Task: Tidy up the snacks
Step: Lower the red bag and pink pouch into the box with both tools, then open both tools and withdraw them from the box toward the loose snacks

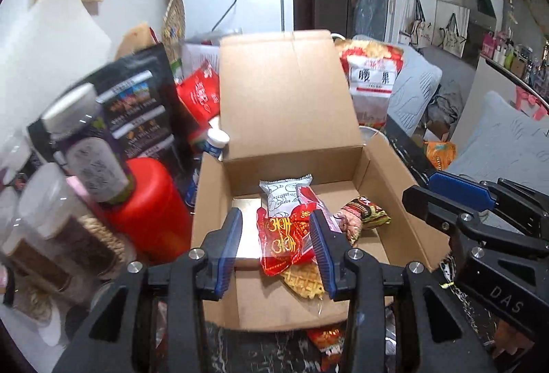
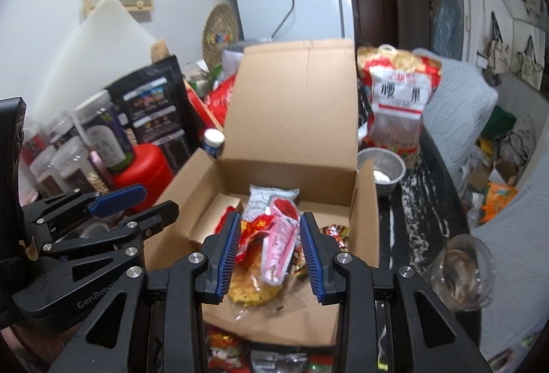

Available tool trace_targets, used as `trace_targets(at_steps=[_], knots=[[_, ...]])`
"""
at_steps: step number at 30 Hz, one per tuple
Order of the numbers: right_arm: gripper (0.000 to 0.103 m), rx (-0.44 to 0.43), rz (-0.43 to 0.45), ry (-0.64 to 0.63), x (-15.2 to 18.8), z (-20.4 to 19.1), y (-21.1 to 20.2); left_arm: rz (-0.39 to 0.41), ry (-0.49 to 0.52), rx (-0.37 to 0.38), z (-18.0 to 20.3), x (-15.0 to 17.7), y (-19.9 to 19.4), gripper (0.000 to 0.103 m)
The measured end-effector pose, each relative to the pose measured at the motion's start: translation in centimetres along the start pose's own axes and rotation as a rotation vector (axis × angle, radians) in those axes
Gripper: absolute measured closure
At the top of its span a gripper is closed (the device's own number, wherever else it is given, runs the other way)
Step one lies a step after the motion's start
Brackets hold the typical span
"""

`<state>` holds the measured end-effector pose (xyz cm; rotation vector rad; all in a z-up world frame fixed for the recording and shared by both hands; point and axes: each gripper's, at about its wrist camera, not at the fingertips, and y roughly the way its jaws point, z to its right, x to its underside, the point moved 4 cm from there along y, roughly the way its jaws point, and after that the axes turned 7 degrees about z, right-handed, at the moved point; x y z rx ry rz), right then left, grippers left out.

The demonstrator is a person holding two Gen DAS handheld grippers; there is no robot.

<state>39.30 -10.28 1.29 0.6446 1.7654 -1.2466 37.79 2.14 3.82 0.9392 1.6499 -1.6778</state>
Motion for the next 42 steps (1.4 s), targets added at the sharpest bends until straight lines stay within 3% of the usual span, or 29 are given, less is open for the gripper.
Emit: trace_targets(at_steps=[6,10,14,18,22,25,27,31,42], knots=[[0.067,-0.003,0.061,-0.031,-0.2,-1.6,-4.3,0.054,0.012,0.019,0.3,-0.1,-4.3,0.063],[0.059,-0.007,0.094,-0.042,-0.1,-2.5,-6.9,0.091,0.02,0.03,0.5,0.1,-7.0,0.063],[0.059,-0.005,0.123,-0.062,0.3,-3.5,-9.3,0.116,0.028,0.034,0.7,0.5,-9.2,0.063],[0.043,-0.008,0.152,-0.072,0.7,-4.2,-11.5,0.125,0.028,0.044,0.8,1.1,-11.0,0.063],[0.036,0.002,0.175,-0.09,1.4,-4.8,-13.3,0.125,0.031,0.058,1.0,1.8,-12.3,0.062],[0.032,0.004,0.193,-0.098,2.0,-5.2,-14.7,0.132,0.037,0.058,1.1,2.4,-13.3,0.051],[0.032,0.002,0.198,-0.101,2.5,-5.6,-15.3,0.152,0.043,0.05,1.2,2.6,-14.0,0.031],[0.025,0.009,0.207,-0.095,3.5,-5.8,-16.3,0.181,0.045,0.04,1.0,3.3,-15.4,0.031],[0.024,0.007,0.198,-0.072,6.5,-6.1,-17.6,0.159,0.054,0.085,1.6,6.1,-16.6,0.031]])
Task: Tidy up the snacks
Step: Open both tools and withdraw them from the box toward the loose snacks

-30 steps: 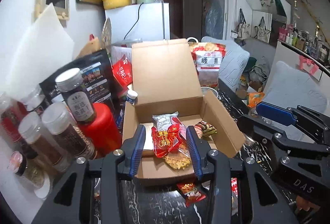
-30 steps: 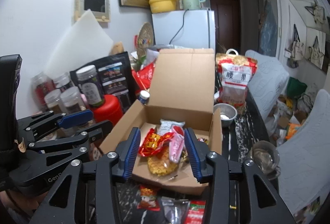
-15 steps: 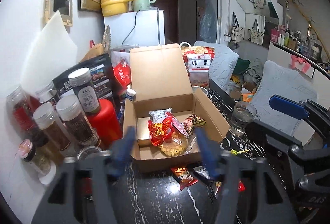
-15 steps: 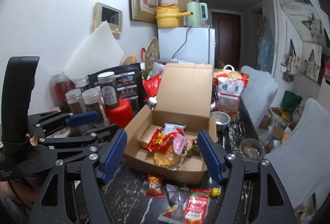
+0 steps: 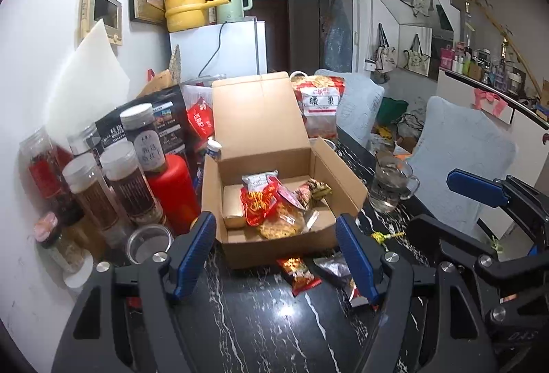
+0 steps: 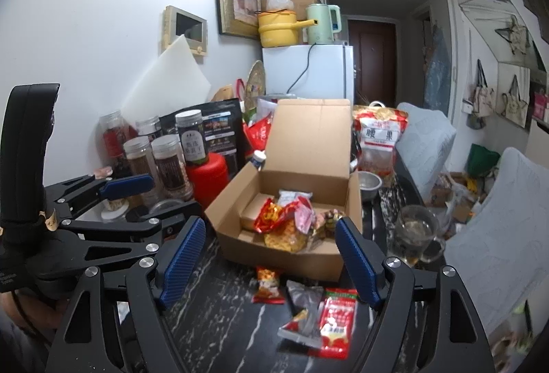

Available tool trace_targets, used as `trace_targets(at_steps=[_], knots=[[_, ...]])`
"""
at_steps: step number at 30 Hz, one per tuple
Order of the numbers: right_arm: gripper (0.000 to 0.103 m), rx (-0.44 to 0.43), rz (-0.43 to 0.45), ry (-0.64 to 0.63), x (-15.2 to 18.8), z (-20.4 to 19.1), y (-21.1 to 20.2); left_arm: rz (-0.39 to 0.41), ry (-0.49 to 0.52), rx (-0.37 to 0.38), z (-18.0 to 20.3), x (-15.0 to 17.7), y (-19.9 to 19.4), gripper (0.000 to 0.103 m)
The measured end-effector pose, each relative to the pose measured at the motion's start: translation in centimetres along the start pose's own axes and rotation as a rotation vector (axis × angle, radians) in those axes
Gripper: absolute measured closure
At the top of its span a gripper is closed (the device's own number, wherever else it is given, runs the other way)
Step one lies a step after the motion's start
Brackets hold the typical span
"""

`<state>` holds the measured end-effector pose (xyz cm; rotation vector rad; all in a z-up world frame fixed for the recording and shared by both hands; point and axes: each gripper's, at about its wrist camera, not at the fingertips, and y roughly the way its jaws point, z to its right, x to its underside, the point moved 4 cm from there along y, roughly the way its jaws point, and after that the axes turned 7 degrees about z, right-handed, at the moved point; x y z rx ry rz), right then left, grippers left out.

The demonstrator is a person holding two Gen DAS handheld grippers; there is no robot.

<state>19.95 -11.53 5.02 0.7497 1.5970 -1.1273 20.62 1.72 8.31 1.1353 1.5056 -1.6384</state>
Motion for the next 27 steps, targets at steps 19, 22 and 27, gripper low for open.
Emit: trace_targets(at_steps=[19,22,27], knots=[[0.024,0.031,-0.129,0.098,8.0,2.2,2.7,-0.153,-0.074,0.059,-0.4,7.0,3.8,0.031],[0.024,0.053,-0.145,0.094,9.1,2.6,3.4,-0.18,-0.085,0.057,-0.3,8.1,4.7,0.031],[0.024,0.077,-0.182,0.096,10.8,3.3,4.8,-0.225,-0.089,0.067,0.2,9.7,6.3,0.031]])
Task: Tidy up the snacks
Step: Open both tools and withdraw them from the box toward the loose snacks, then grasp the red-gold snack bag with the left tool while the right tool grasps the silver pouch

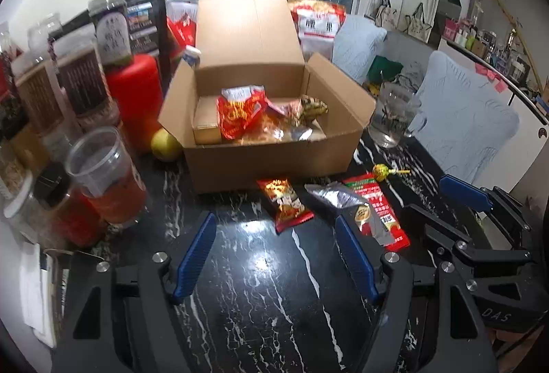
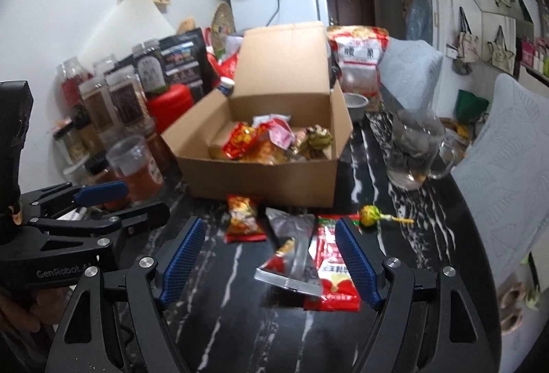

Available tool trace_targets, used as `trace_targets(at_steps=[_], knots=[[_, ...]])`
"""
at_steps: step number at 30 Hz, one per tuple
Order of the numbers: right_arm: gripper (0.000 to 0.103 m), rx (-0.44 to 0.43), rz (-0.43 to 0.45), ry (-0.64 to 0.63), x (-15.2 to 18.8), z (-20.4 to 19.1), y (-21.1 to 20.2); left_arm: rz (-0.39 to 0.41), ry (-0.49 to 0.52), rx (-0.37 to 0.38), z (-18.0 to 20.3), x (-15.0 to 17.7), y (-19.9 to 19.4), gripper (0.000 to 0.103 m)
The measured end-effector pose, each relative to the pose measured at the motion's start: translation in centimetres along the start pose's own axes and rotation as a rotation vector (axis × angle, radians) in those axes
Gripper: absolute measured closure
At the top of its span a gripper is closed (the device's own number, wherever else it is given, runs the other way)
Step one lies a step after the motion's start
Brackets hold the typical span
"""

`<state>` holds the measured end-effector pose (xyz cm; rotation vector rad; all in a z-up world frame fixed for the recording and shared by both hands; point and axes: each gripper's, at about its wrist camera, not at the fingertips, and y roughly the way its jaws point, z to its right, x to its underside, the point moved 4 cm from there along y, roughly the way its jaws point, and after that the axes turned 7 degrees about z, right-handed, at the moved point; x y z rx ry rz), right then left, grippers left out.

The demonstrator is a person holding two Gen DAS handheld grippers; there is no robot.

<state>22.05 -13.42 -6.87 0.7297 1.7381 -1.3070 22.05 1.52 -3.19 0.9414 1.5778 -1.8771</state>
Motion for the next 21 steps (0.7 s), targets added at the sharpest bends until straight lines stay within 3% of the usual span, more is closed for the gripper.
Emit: trace_targets(at_steps=[21], knots=[[0.028,0.008,-0.179,0.021,3.2,1.5,8.9,-0.136,-0.063,-0.036,-2.3,2.4,7.1,0.031]])
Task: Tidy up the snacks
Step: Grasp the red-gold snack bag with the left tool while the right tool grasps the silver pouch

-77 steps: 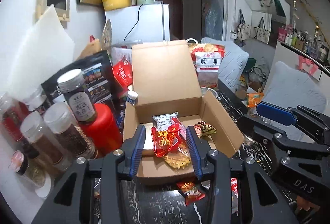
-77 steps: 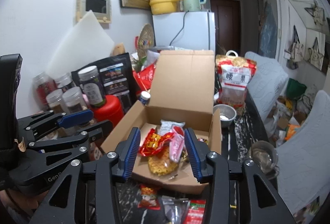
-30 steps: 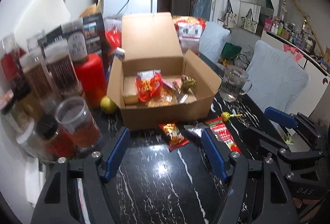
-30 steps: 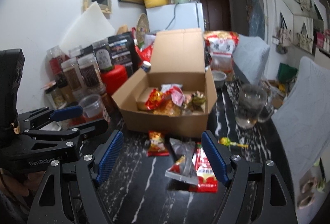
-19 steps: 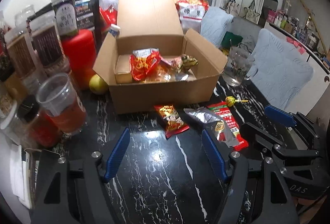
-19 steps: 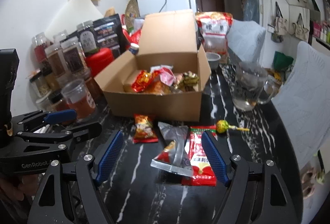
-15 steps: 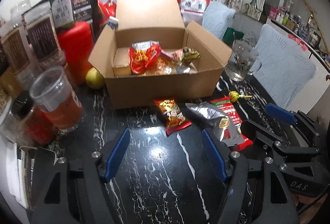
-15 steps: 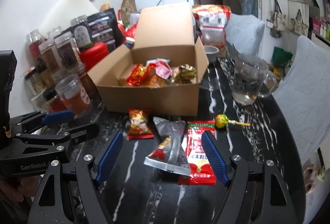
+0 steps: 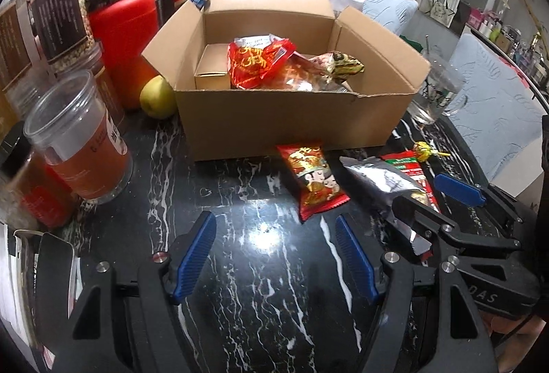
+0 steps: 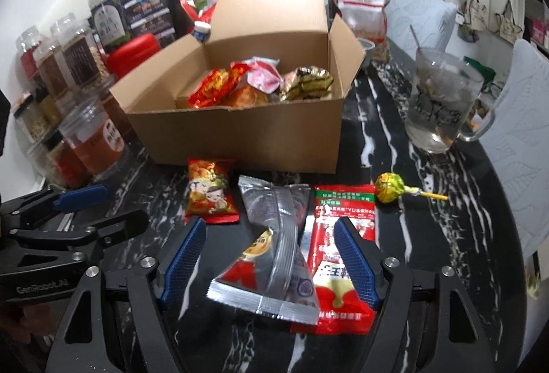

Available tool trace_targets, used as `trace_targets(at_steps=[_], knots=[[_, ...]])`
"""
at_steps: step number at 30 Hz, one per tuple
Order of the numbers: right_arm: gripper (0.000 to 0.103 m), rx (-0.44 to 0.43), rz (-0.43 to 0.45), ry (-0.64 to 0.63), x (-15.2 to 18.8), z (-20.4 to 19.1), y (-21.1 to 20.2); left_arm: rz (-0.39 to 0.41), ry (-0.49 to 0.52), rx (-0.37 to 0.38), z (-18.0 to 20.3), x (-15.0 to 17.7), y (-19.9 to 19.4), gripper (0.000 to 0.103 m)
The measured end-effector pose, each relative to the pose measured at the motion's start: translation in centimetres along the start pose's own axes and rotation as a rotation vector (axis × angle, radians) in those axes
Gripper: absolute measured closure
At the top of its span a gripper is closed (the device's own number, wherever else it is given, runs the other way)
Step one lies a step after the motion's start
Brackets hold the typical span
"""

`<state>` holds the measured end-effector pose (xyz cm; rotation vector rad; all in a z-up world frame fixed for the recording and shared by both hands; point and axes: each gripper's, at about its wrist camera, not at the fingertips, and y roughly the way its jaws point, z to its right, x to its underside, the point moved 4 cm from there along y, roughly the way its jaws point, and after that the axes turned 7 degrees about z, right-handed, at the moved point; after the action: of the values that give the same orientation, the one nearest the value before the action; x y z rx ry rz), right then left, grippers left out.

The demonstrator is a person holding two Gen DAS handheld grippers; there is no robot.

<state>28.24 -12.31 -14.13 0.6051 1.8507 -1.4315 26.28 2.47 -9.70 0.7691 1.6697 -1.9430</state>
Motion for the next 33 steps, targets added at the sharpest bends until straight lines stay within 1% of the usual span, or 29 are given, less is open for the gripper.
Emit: trace_targets(at_steps=[4,5,7,9,11,13,14,15,16,23,26,33], knots=[[0.028,-0.007,-0.025,0.008,0.3,0.1,1.1,-0.013,-0.007,0.005,-0.2,0.0,0.8,0.031],[0.029,-0.008,-0.029,0.008,0.4,0.2,1.3,-0.016,-0.009,0.006,-0.2,0.1,1.0,0.031],[0.035,-0.011,-0.044,0.008,0.6,0.2,1.7,-0.021,-0.01,0.008,-0.2,0.1,1.4,0.031],[0.035,-0.007,-0.059,0.012,0.9,0.3,2.1,-0.025,-0.01,0.01,-0.2,0.1,1.6,0.031],[0.041,-0.015,-0.074,0.031,1.1,0.6,2.4,-0.029,-0.017,0.02,-0.2,0.0,1.8,0.031],[0.059,-0.021,-0.075,0.048,1.3,0.9,2.4,-0.027,-0.023,0.024,-0.2,-0.1,2.0,0.031],[0.06,-0.023,-0.066,0.049,1.3,0.9,2.2,-0.025,-0.022,0.022,-0.1,-0.2,2.0,0.031],[0.066,-0.031,-0.056,0.047,1.3,0.9,1.9,-0.024,-0.018,0.017,-0.1,-0.3,2.1,0.031],[0.068,-0.038,-0.046,0.048,1.3,0.9,1.6,-0.024,-0.015,0.015,0.0,-0.3,2.2,0.031],[0.069,-0.026,0.01,0.076,0.8,2.0,-0.4,-0.036,-0.014,0.042,1.0,-0.5,3.2,0.031],[0.069,0.004,0.024,0.092,0.8,3.1,-1.4,-0.028,-0.009,0.05,1.7,-0.7,3.6,0.031],[0.069,0.06,0.032,0.137,1.3,5.4,-2.3,0.001,0.011,0.06,3.1,-1.5,4.9,0.031]])
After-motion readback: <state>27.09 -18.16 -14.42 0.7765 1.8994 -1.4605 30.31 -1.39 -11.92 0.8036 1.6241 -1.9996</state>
